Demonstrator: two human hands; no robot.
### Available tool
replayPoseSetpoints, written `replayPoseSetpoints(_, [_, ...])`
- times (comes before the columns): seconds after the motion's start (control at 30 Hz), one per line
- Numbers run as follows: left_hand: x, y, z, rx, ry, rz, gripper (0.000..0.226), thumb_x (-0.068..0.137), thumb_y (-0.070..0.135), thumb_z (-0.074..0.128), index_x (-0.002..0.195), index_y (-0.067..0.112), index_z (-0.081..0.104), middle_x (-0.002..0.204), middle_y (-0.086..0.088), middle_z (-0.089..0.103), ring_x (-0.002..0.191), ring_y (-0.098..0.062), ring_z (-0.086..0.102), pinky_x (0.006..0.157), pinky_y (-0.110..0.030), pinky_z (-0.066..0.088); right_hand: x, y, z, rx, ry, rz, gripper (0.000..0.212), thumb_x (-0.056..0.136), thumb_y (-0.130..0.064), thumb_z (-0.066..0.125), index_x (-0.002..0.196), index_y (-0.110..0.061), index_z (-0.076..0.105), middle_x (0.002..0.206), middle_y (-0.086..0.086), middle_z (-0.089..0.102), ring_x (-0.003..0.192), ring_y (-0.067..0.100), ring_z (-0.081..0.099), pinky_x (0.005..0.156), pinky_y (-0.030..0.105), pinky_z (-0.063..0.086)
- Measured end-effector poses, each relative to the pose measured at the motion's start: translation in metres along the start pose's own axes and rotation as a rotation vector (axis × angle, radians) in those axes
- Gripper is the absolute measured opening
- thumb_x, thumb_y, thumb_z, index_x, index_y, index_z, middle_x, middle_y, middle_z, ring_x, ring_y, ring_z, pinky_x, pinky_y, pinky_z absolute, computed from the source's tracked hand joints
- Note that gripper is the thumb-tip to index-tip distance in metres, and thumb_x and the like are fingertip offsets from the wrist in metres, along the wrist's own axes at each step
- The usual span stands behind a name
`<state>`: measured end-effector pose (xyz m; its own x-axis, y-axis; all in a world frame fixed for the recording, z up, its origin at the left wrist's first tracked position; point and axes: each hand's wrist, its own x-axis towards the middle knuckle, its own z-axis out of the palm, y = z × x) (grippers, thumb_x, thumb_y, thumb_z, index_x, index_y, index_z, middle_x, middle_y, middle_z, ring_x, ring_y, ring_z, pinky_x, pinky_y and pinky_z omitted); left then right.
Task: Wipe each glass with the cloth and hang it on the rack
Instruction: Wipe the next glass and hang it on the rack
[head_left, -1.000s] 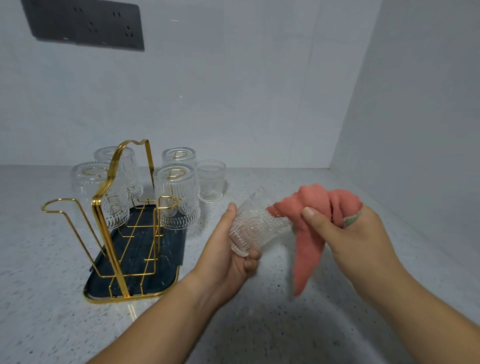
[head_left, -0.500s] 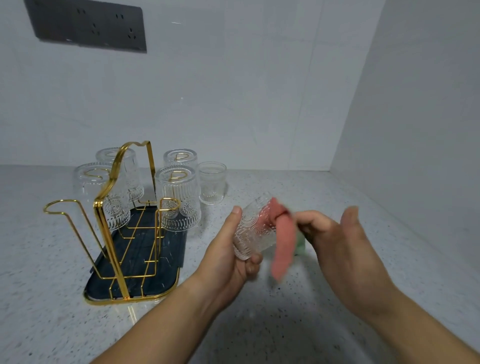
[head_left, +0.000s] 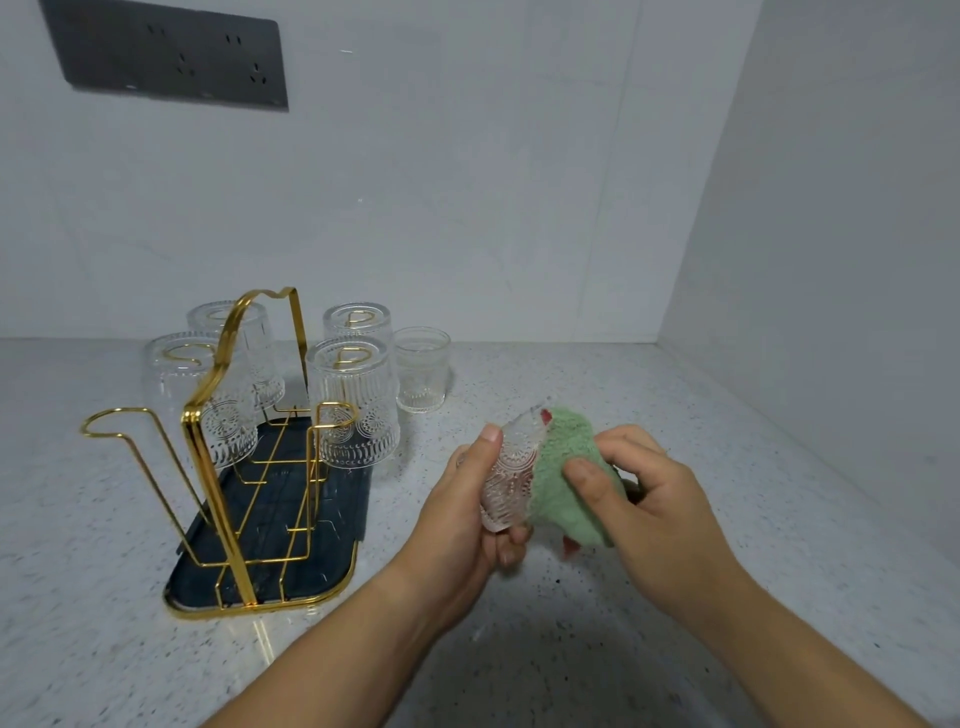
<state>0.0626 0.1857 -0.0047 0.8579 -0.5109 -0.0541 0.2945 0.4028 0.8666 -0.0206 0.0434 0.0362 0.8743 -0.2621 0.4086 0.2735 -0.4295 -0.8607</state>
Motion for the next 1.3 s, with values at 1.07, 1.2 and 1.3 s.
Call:
replayPoseSetpoints(1.07, [-0.011, -0.012, -0.007, 0.68, -0.119, 0.416, 0.05, 0.083, 0.056, 0.07, 0.124, 0.049, 0.042, 0.109, 0.003, 0.064, 0.086, -0.009, 0.066, 0.076, -0.031, 0.056, 0.014, -0.01, -0.012, 0.169, -0.095, 0.369, 0.046, 0.106, -0.039, 0.047, 0.091, -0.004, 0.073, 0.083, 0.031, 0.07, 0.066, 0.044, 0.06, 0.066, 0.075, 0.054])
replayPoseSetpoints(1.2, [-0.012, -0.004, 0.003, 0.186, -0.185, 0.04, 0.073, 0.075, 0.064, 0.078, 0.13, 0.031, 0.043, 0.078, -0.006, 0.058, 0.054, -0.015, 0.048, 0.05, -0.028, 0.034, 0.012, -0.011, -0.013, 0.043, -0.112, 0.16, 0.039, 0.104, -0.038, 0.046, 0.092, -0.011, 0.071, 0.082, 0.023, 0.07, 0.073, 0.048, 0.063, 0.062, 0.063, 0.056])
replayPoseSetpoints(1.3, [-0.011, 0.003, 0.005, 0.027, -0.221, -0.165, 0.074, 0.089, 0.077, 0.058, 0.129, 0.014, 0.06, 0.074, -0.002, 0.061, 0.052, -0.013, 0.047, 0.041, -0.02, 0.029, 0.006, -0.004, -0.011, -0.041, -0.137, 0.051, 0.042, 0.099, -0.048, 0.046, 0.082, -0.013, 0.062, 0.067, 0.004, 0.059, 0.059, 0.024, 0.053, 0.059, 0.041, 0.05])
